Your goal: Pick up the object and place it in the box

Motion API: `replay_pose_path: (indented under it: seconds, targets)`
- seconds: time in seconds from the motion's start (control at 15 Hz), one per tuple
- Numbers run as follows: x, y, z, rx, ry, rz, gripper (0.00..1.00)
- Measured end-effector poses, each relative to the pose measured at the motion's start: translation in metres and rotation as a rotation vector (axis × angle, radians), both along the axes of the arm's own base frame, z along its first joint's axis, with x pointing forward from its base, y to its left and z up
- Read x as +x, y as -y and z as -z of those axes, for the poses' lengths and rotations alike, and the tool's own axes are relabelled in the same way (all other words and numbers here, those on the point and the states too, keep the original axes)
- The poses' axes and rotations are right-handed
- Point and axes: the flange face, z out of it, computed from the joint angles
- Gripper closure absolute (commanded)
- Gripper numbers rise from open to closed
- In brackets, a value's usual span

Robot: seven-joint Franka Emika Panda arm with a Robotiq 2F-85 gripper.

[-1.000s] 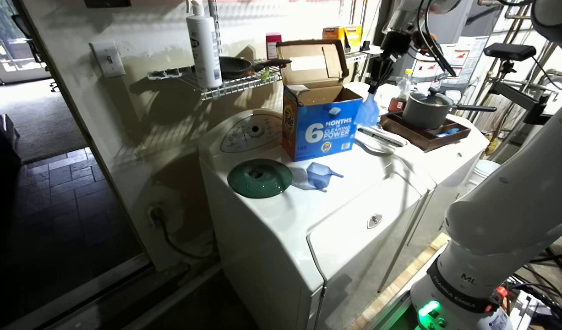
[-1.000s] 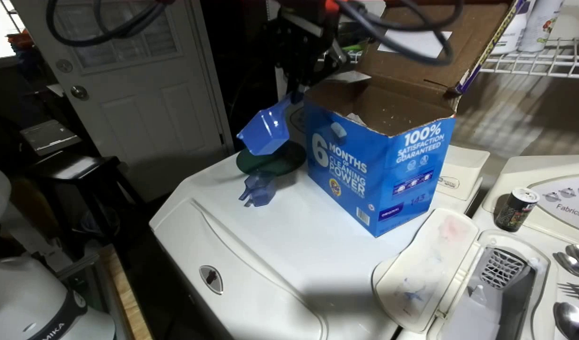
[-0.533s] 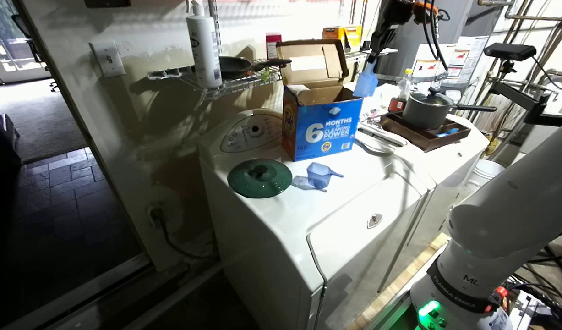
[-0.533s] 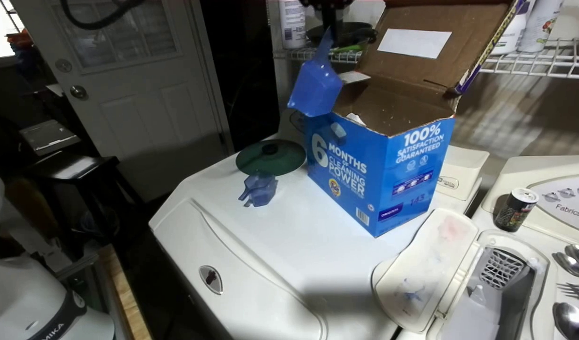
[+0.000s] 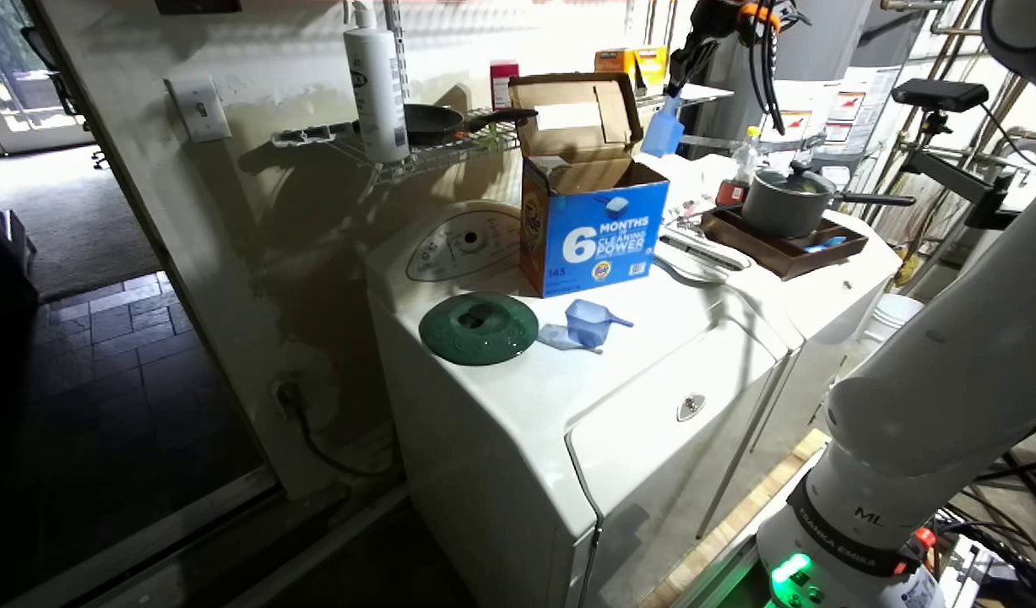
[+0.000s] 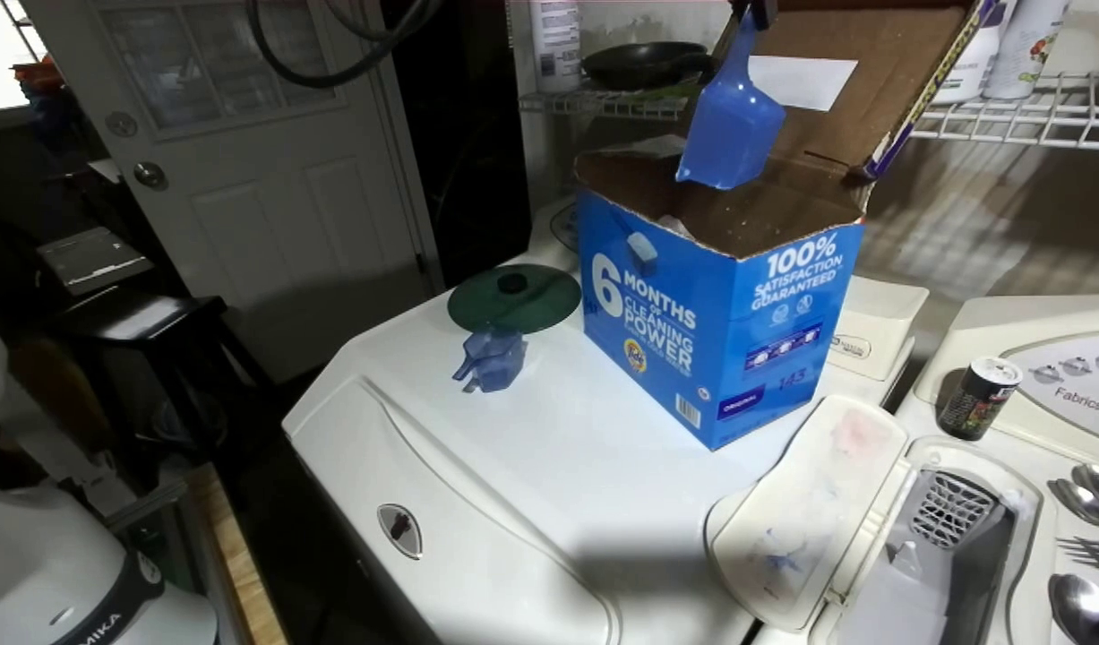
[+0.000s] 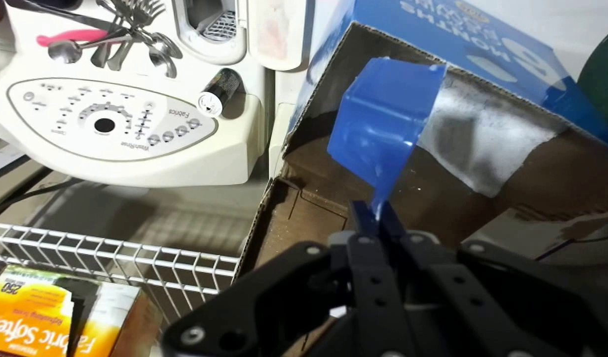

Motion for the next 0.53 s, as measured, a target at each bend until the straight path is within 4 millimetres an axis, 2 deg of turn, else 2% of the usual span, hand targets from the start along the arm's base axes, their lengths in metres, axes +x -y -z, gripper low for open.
replay_pose_path:
  seconds: [0.2, 0.27, 0.33, 0.53]
  targets:
    - [0.0108, 0.0002, 0.0019, 0.002, 0.0, -0.003, 0.94]
    - [0.0114, 0.0002, 0.0012, 0.001, 0.001, -0.003, 0.94]
    - [0.0113, 0.0004, 0.0007, 0.001, 0.002, -0.003, 0.98]
    - [0.011, 0.001, 0.0007, 0.0, 0.002, -0.002, 0.98]
